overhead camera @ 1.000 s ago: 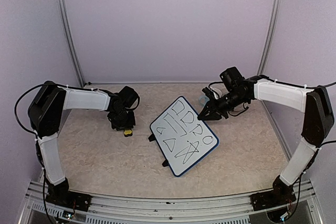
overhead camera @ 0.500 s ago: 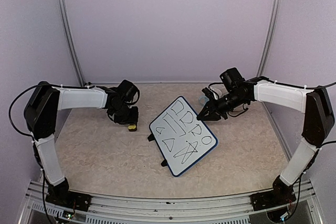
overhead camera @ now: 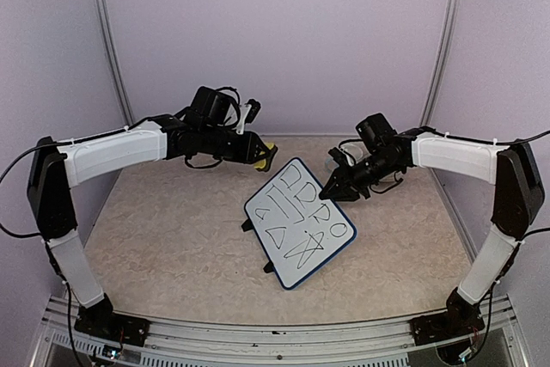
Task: Erase the whiteboard
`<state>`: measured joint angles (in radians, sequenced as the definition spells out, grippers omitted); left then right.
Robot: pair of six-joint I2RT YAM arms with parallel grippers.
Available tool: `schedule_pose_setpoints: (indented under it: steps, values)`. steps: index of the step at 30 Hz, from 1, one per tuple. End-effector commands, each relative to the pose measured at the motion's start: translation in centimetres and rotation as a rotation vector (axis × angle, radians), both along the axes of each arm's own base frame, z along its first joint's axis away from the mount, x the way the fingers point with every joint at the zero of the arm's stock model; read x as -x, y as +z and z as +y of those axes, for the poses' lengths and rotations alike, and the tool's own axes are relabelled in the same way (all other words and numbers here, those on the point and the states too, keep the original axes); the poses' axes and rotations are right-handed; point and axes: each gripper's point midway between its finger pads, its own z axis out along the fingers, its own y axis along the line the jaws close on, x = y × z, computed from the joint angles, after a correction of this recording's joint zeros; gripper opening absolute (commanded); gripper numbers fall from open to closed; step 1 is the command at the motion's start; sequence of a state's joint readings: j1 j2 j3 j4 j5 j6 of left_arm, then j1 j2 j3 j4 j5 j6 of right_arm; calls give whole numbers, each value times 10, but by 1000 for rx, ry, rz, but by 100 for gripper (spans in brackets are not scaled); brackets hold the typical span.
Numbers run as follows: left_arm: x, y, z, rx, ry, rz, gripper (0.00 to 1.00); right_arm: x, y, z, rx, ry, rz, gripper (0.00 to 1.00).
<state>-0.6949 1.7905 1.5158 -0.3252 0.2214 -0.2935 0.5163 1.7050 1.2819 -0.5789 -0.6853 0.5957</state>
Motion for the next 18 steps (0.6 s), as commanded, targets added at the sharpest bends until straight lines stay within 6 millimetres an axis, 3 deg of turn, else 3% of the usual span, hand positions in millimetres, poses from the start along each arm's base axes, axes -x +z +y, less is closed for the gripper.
schedule_pose_setpoints:
  steps: [1, 10, 15, 18]
  values:
    - [2, -12, -28, -14, -77, 40, 0, -6, 7, 7, -2, -8, -8, 12]
    - [-11, -49, -56, -38, -25, 149, 0, -6, 7, 17, -13, -5, 1, 1]
    - [-18, -66, -56, -41, 22, 203, 0, -7, 5, 22, -12, -4, -11, 0]
    - [-25, -90, -44, -90, 86, 240, 0, -8, 6, 24, -7, -1, -33, 0]
